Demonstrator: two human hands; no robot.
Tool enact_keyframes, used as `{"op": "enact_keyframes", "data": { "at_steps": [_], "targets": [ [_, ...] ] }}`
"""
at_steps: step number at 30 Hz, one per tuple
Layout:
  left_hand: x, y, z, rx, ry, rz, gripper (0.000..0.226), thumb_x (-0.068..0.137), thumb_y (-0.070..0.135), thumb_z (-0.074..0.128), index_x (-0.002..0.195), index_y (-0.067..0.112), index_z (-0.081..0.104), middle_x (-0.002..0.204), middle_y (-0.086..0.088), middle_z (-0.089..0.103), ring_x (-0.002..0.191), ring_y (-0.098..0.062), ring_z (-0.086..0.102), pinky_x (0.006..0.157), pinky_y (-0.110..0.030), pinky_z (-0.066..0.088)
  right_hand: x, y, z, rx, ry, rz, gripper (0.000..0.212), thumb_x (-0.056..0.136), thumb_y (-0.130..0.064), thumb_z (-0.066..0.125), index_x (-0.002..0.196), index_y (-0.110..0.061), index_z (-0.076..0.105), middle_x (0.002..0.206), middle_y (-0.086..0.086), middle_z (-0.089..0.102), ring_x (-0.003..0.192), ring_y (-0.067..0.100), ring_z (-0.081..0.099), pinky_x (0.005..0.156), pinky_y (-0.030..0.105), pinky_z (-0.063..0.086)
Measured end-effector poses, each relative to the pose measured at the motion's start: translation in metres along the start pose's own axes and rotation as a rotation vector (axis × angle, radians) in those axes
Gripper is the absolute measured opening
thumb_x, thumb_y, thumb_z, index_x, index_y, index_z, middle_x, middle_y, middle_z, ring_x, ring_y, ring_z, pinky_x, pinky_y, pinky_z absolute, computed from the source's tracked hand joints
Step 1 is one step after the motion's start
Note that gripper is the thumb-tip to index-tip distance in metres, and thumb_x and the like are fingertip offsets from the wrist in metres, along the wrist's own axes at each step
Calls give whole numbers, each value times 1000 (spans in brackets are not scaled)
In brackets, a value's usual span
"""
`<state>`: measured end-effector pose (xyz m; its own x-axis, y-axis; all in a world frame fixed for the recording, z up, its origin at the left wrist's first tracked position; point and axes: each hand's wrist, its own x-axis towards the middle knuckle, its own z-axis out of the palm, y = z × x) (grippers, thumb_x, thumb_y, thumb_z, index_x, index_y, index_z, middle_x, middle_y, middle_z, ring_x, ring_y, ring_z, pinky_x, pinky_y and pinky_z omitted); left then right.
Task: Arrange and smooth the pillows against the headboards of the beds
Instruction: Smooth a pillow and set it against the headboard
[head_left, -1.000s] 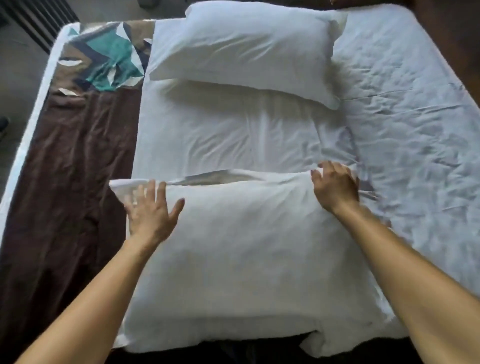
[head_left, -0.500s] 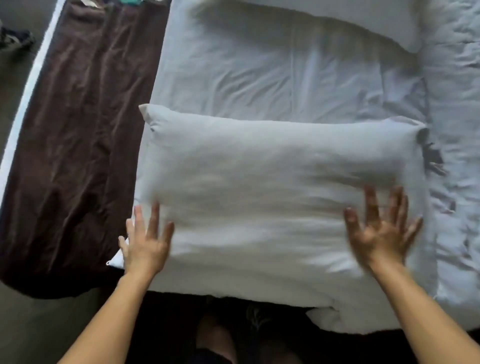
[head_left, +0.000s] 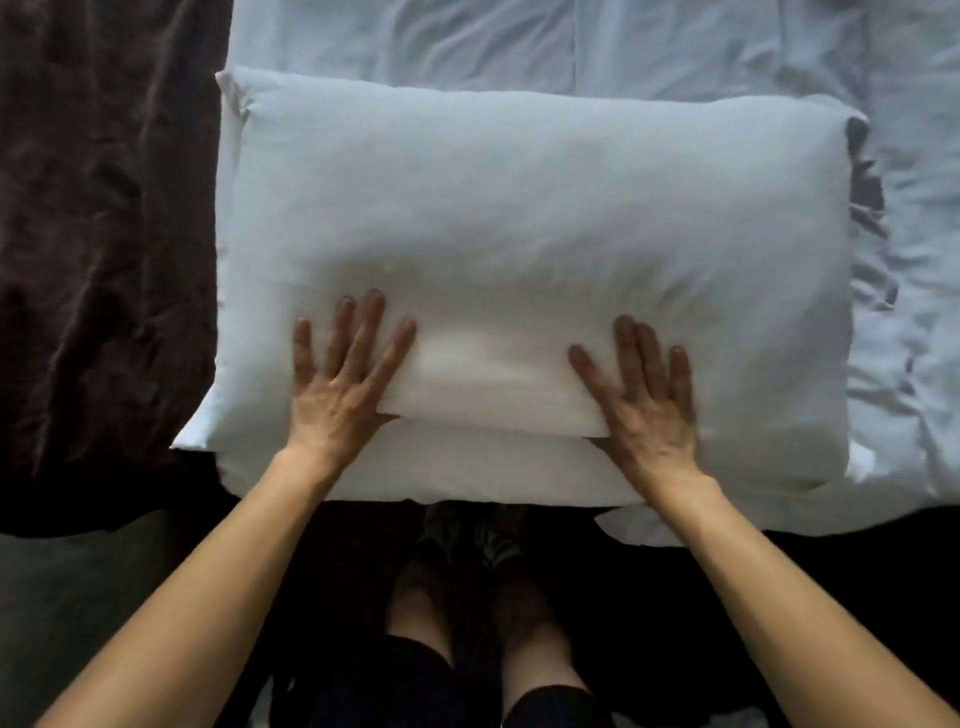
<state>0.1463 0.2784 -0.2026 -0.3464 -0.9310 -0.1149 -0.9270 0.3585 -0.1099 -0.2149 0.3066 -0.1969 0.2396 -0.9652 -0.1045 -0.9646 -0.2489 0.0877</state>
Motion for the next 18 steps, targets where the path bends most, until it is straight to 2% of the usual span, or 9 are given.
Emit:
{"op": "enact_keyframes", "data": {
  "at_steps": [3, 5, 7, 8, 10, 12, 14, 16, 18],
  "targets": [
    [-45, -63, 16, -38, -172, -314, 122, 75, 19, 83, 162, 22, -3, 168, -15, -12, 154, -40, -7, 117, -70, -3, -40, 70, 11, -60, -83, 211, 139, 55, -24, 95, 160, -32, 4, 167, 18, -5, 153, 37, -5, 120, 61, 1],
    [-76, -97, 17, -58, -349, -538, 112, 84, 8, 71, 161, 19, -9, 168, -14, -13, 154, -38, -7, 119, -68, 1, -64, 94, 7, -8, -210, 381, 135, 56, -16, 93, 159, -22, 6, 164, 24, -1, 151, 42, 0, 114, 72, 12],
    [-96, -125, 8, -78, -504, -683, 106, 81, 6, 72, 162, 13, 3, 169, -15, -5, 154, -38, 0, 119, -67, 7, -79, 106, -4, 101, -307, 605, 130, 62, -7, 83, 159, -23, -3, 164, 24, -4, 152, 41, -2, 112, 76, 10],
    [-101, -135, 1, -138, -501, -728, 99, 80, 4, 71, 160, 9, 13, 168, -17, 3, 153, -40, 6, 118, -68, 10, -80, 107, -12, 161, -301, 703, 121, 68, -7, 74, 159, -25, -4, 165, 24, -4, 152, 40, -3, 113, 76, 7],
    [-94, -141, -17, -274, -299, -777, 72, 88, 9, 57, 154, 2, 30, 165, -20, 18, 150, -44, 16, 118, -68, 13, -63, 100, -35, 289, -133, 815, 100, 70, -13, 51, 160, -21, 8, 166, 21, 3, 154, 36, 2, 115, 73, 5],
    [-58, -123, -44, -374, -81, -715, 64, 96, 29, 41, 154, 3, 33, 166, -18, 20, 152, -42, 15, 121, -63, 9, -21, 73, -64, 392, 125, 754, 85, 76, -16, 42, 159, -15, 21, 167, 17, 12, 154, 34, 10, 118, 68, 5],
    [1, -78, -71, -397, 37, -496, 69, 99, 45, 34, 158, 9, 28, 168, -14, 13, 155, -37, 9, 122, -60, 4, 37, 22, -87, 450, 239, 584, 69, 92, -27, 44, 158, -17, 27, 166, 14, 17, 154, 29, 14, 121, 63, 4],
    [67, -17, -87, -392, 89, -254, 70, 100, 53, 31, 161, 20, 22, 168, -6, 0, 156, -34, 4, 122, -59, -1, 101, -41, -97, 436, 215, 346, 63, 99, -38, 40, 158, -23, 26, 166, 12, 16, 154, 26, 13, 121, 58, -1],
    [120, 31, -87, -341, 74, -108, 66, 100, 50, 32, 161, 30, 17, 168, -3, -3, 156, -30, 2, 122, -60, -2, 149, -86, -95, 391, 95, 171, 62, 100, -42, 27, 159, -26, 20, 168, 10, 11, 155, 23, 7, 121, 56, -9]
  ]
}}
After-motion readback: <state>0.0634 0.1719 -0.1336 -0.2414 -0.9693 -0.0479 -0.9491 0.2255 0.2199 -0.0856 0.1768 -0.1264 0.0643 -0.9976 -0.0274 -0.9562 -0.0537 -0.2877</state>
